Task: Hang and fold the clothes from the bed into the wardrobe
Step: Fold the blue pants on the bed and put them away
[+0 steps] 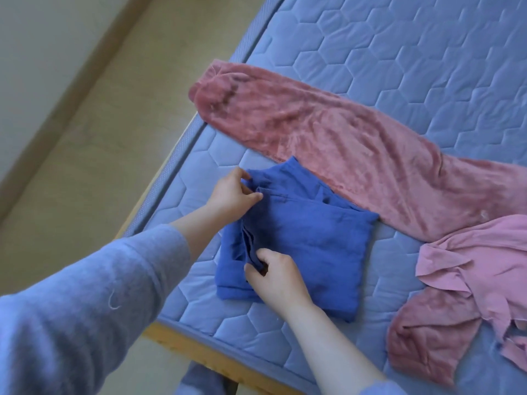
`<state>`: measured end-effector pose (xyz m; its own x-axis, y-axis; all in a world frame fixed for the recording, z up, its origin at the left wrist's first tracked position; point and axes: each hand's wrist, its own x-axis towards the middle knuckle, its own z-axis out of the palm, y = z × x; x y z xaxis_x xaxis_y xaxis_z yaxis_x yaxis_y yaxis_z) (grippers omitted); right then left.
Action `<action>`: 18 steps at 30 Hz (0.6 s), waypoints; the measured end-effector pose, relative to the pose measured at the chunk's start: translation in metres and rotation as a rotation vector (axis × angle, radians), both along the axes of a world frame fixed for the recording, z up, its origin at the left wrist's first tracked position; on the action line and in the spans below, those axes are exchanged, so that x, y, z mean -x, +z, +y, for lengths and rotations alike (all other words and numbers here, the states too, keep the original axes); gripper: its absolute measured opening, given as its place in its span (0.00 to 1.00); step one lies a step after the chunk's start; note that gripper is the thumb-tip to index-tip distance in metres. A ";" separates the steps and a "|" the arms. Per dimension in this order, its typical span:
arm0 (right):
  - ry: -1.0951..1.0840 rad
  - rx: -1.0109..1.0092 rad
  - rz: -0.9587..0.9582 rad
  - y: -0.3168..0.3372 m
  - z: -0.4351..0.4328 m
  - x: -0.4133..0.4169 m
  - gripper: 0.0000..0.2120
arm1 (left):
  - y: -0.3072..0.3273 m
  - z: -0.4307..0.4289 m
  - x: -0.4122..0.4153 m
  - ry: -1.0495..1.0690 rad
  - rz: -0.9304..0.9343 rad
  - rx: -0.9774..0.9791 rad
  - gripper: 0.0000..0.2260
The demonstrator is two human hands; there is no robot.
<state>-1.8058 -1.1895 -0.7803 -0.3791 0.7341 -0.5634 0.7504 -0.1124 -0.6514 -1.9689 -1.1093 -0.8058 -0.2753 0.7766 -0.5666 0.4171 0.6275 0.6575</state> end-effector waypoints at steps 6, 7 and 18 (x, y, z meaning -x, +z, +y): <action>0.039 0.153 -0.021 -0.004 -0.001 0.007 0.10 | -0.003 -0.076 0.011 0.045 0.042 0.082 0.05; 0.047 0.150 -0.025 -0.004 0.000 0.007 0.11 | -0.002 -0.093 0.012 0.040 0.015 0.088 0.06; 0.129 0.068 -0.109 0.000 0.001 -0.002 0.10 | -0.008 -0.181 -0.005 -0.022 -0.029 -0.027 0.11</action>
